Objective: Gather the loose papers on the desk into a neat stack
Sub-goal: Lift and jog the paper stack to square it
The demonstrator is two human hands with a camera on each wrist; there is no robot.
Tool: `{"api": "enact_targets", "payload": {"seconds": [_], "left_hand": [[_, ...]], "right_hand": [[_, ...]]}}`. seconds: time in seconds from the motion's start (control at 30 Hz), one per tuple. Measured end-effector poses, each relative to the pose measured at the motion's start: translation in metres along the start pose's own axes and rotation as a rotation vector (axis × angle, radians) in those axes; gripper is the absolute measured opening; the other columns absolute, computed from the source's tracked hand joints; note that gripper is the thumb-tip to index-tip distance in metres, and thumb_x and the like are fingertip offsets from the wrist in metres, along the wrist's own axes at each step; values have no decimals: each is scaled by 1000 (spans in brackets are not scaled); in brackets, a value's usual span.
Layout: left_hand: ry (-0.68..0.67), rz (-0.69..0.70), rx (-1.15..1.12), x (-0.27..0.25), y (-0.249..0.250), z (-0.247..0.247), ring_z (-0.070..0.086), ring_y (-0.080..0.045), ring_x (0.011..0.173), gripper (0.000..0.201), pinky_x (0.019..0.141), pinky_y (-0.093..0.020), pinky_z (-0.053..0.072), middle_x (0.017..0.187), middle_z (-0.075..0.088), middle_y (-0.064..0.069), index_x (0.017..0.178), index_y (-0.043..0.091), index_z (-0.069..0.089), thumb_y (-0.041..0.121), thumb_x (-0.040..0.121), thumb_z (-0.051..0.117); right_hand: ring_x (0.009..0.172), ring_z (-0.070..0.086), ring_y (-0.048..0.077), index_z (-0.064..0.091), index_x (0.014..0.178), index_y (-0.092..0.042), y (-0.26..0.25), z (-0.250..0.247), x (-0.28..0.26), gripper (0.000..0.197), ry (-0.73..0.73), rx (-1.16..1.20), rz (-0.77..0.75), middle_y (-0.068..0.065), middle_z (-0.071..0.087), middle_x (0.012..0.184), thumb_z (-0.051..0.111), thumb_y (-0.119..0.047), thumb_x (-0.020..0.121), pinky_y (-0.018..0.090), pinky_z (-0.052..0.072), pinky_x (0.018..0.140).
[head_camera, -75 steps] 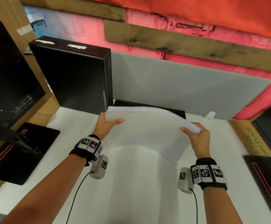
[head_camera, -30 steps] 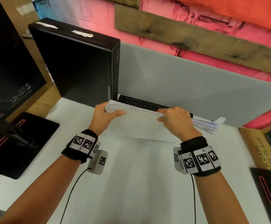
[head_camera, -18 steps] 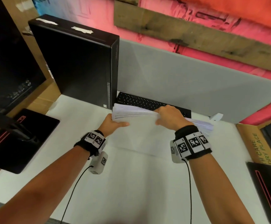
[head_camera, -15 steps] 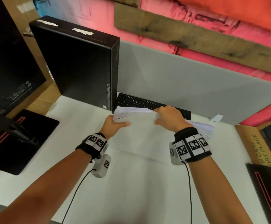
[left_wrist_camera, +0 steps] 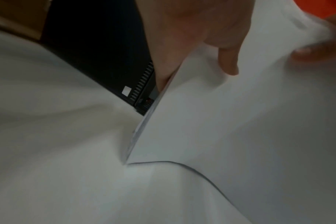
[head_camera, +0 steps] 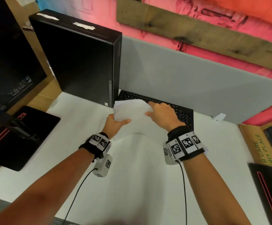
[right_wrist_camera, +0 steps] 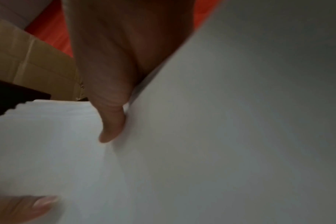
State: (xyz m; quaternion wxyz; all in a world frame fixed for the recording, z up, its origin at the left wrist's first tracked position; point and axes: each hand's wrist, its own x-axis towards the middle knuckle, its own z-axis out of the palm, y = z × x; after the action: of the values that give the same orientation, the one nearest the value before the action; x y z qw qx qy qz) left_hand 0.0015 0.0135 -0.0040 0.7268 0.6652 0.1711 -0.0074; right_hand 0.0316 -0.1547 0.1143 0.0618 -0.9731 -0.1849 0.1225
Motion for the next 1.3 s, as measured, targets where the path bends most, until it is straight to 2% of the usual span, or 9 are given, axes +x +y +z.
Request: {"api": "enact_targets", "payload": {"seconds": [0.2, 0.33, 0.43, 0.67, 0.73, 0.87, 1.13, 1.2, 1.3], "left_hand": [[-124, 60, 7, -1, 15, -6, 64, -10, 88, 31, 74, -18, 56, 94, 67, 2, 94, 22, 64, 3, 71, 74], [-147, 80, -7, 3, 15, -8, 63, -21, 99, 37, 86, -34, 53, 107, 66, -11, 96, 24, 63, 3, 68, 77], [-155, 97, -14, 4, 14, -8, 63, -20, 99, 33, 88, -34, 51, 103, 67, -8, 94, 26, 64, 8, 69, 76], [-111, 67, -46, 7, 11, -10, 68, 1, 75, 25, 71, -18, 55, 76, 73, 13, 84, 25, 66, 2, 77, 69], [-116, 66, -43, 7, 11, -11, 68, 1, 73, 24, 72, -17, 56, 73, 73, 17, 84, 24, 66, 1, 77, 68], [-132, 69, -42, 9, 10, -10, 69, 0, 74, 23, 71, -17, 56, 74, 73, 16, 85, 23, 66, 1, 77, 68], [-114, 82, -53, 9, 12, -7, 69, 1, 73, 26, 68, -16, 56, 74, 73, 17, 84, 24, 65, -1, 77, 67], [-103, 87, -58, 9, 12, -7, 69, 1, 75, 27, 68, -16, 56, 76, 73, 17, 86, 24, 65, 0, 76, 68], [-101, 93, -59, 10, 13, -8, 69, 1, 76, 28, 67, -15, 55, 77, 73, 16, 88, 24, 65, -1, 76, 68]], "right_hand": [[109, 56, 32, 44, 131, -16, 5, -11, 9, 55, -25, -46, -35, 13, 63, 113, 59, -43, 85, 36, 43, 85], [105, 59, 29, 38, 134, -20, -8, -3, 14, 64, 48, -134, -134, 10, 64, 114, 60, -49, 82, 34, 43, 81], [105, 60, 30, 29, 139, -20, -18, 2, 17, 72, 78, -186, -193, 9, 60, 121, 63, -46, 81, 37, 45, 83], [111, 57, 29, 47, 131, -24, 21, -3, 7, 58, -15, -144, 42, 11, 62, 119, 69, -30, 78, 34, 43, 88], [115, 55, 28, 49, 132, -25, 47, -6, -8, 59, -19, -61, 186, 11, 60, 125, 69, -26, 77, 36, 43, 96], [109, 57, 30, 57, 126, -19, 101, -4, -38, 53, 33, 101, 370, 13, 62, 121, 71, -22, 75, 32, 44, 90], [62, 52, 17, 72, 85, -13, 153, 18, -65, 17, 233, 555, 388, 3, 62, 69, 78, -13, 70, 18, 35, 52], [61, 54, 13, 69, 78, -13, 155, 23, -73, 15, 316, 797, 387, -2, 63, 68, 78, -7, 68, 10, 39, 51], [78, 64, 7, 67, 99, -12, 153, 39, -81, 30, 335, 1101, 395, -5, 67, 86, 74, -1, 71, 10, 46, 67]]}}
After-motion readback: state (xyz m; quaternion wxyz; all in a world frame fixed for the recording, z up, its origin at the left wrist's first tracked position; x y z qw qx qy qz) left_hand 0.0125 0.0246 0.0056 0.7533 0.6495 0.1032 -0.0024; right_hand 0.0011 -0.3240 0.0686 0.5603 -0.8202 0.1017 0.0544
